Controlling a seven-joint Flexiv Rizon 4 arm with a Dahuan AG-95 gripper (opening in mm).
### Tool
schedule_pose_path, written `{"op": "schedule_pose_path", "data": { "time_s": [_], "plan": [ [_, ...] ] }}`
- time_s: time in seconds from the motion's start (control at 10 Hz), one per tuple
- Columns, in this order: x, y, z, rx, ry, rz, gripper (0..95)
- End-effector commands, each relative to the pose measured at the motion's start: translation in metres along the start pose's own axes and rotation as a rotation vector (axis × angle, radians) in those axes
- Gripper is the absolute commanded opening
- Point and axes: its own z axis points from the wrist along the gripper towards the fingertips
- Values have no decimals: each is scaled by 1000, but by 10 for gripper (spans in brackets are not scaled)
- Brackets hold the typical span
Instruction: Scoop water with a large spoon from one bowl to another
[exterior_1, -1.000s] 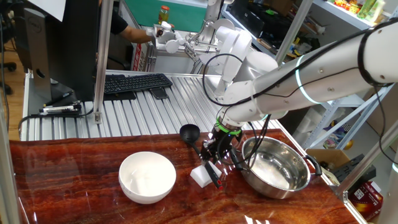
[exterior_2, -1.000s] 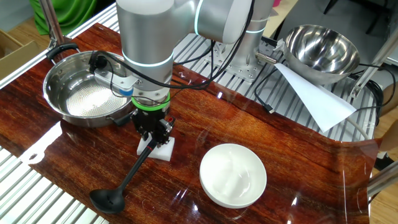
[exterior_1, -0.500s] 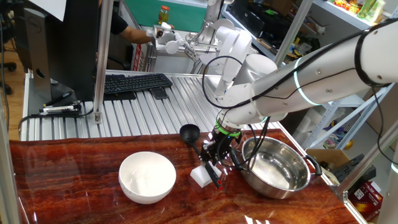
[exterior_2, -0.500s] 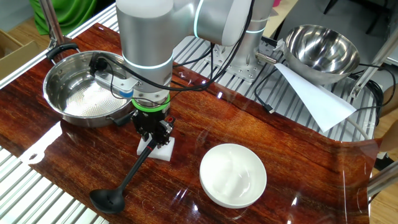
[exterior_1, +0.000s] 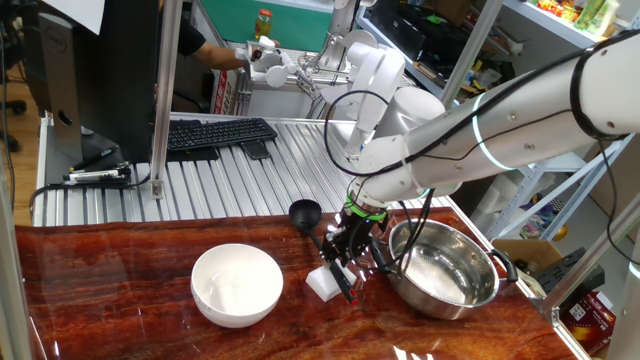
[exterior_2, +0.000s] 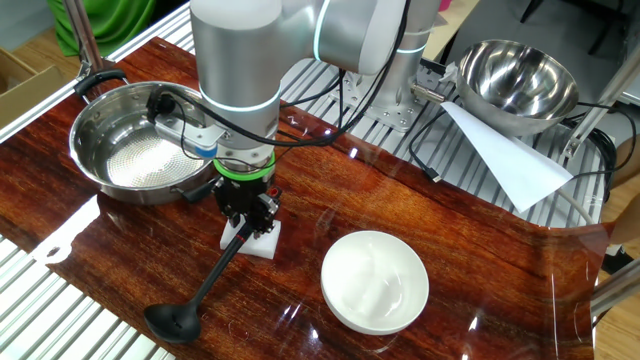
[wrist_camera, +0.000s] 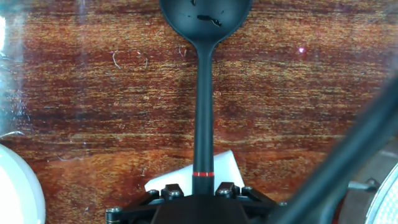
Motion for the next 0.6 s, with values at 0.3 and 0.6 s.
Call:
{"op": "schedule_pose_path", "data": {
  "time_s": [0.3,0.6],
  "plan": [
    [0,0,-1,-7,5,-17,190],
    [0,0,-1,-8,4,-33,0]
  ]
}}
